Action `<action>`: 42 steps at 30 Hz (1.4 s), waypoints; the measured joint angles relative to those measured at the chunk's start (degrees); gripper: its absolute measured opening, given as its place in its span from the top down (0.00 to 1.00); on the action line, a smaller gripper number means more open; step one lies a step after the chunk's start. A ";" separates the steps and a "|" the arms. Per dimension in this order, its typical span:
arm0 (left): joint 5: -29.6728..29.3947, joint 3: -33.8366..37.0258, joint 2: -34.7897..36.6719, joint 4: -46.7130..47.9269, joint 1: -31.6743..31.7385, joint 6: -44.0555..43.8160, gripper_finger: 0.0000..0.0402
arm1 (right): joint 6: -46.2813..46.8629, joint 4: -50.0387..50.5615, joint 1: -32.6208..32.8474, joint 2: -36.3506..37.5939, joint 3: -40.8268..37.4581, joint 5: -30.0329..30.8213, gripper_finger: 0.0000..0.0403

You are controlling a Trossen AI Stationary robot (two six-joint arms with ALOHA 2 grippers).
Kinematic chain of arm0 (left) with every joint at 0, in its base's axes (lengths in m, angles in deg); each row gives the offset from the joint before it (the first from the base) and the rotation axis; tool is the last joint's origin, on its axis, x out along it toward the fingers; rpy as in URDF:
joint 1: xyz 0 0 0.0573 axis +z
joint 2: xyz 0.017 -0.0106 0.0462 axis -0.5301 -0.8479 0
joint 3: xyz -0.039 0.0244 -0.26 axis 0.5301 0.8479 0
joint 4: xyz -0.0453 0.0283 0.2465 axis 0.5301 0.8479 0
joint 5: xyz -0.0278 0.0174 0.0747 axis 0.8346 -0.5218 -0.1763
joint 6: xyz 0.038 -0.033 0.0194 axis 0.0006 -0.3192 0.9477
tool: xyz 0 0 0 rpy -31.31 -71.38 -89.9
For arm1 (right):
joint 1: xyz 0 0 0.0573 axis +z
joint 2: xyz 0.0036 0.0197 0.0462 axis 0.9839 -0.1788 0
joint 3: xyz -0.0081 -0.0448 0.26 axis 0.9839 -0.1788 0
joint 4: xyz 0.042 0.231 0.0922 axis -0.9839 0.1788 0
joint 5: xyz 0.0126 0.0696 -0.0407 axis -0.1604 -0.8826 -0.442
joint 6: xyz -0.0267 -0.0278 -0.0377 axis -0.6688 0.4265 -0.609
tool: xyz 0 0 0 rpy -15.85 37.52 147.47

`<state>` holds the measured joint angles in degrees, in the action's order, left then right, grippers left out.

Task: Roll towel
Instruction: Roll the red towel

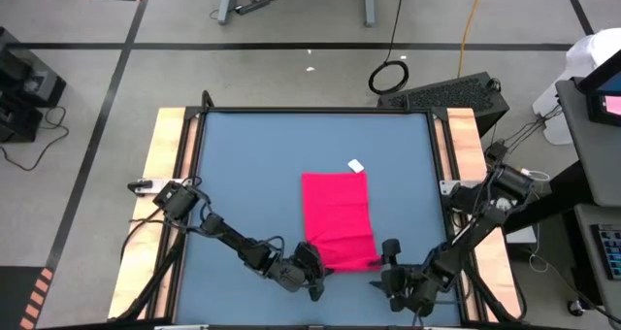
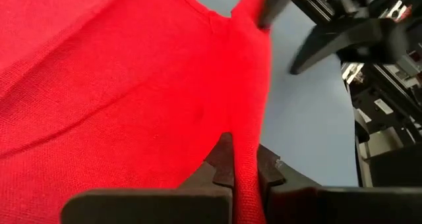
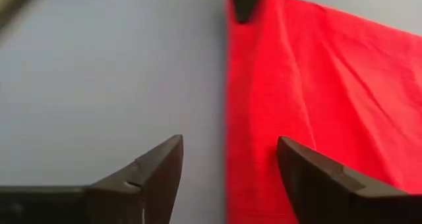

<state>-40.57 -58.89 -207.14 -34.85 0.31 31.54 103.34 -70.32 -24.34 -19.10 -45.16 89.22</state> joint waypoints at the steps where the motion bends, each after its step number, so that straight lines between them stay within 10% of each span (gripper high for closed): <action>1: 0.04 0.00 0.02 0.02 0.00 -0.02 0.98 | 1.06 0.08 -0.03 -0.83 -0.02 1.46 0.42; 15: 0.65 0.02 0.04 1.64 -0.02 -1.70 0.98 | -0.02 0.71 0.41 -2.95 2.61 8.07 0.41; 42: 0.09 0.13 -0.04 1.12 -0.28 1.16 0.94 | 13.08 6.09 -6.66 -4.89 2.75 -9.24 0.59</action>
<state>-40.48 -58.76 -207.19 -33.73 0.03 32.69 116.43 -64.23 -31.00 -23.99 -42.41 79.98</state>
